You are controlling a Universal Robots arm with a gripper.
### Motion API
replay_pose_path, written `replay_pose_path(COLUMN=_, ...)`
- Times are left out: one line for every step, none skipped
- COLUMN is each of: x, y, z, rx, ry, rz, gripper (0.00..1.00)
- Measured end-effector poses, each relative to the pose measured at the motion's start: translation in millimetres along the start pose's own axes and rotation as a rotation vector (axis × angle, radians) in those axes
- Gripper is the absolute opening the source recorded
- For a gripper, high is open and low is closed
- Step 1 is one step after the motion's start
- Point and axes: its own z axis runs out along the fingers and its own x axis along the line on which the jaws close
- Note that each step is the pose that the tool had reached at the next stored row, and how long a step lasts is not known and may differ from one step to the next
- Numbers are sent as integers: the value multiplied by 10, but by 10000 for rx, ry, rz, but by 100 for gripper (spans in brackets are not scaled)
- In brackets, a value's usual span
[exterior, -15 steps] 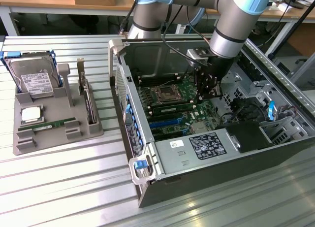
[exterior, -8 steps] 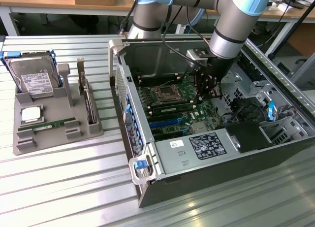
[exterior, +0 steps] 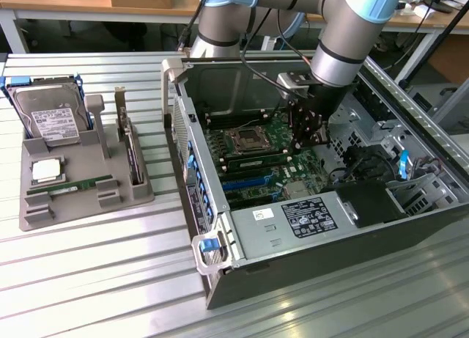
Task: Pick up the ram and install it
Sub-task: 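Press down the ram until it locks into place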
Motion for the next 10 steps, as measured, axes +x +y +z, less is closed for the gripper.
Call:
replay_pose_path(x=0, y=0, z=0, rx=-1, ry=0, rz=0, gripper=11)
replay_pose_path(x=0, y=0, z=0, rx=-1, ry=0, rz=0, gripper=11)
replay_pose_path(x=0, y=0, z=0, rx=-1, ry=0, rz=1, gripper=11)
replay_pose_path(x=-1, y=0, z=0, rx=-1, ry=0, rz=1, gripper=11)
replay_pose_path(x=0, y=0, z=0, rx=-1, ry=0, rz=0, gripper=11)
replay_pose_path(x=-1, y=0, z=0, rx=-1, ry=0, rz=0, gripper=11)
replay_pose_path(x=0, y=0, z=0, rx=-1, ry=0, rz=1, gripper=11)
replay_pose_path(x=0, y=0, z=0, rx=-1, ry=0, rz=1, gripper=11)
replay_pose_path(x=-1, y=0, z=0, rx=-1, ry=1, rz=0, gripper=11)
replay_pose_path(x=-1, y=0, z=5, rx=-1, ry=0, rz=1, gripper=11)
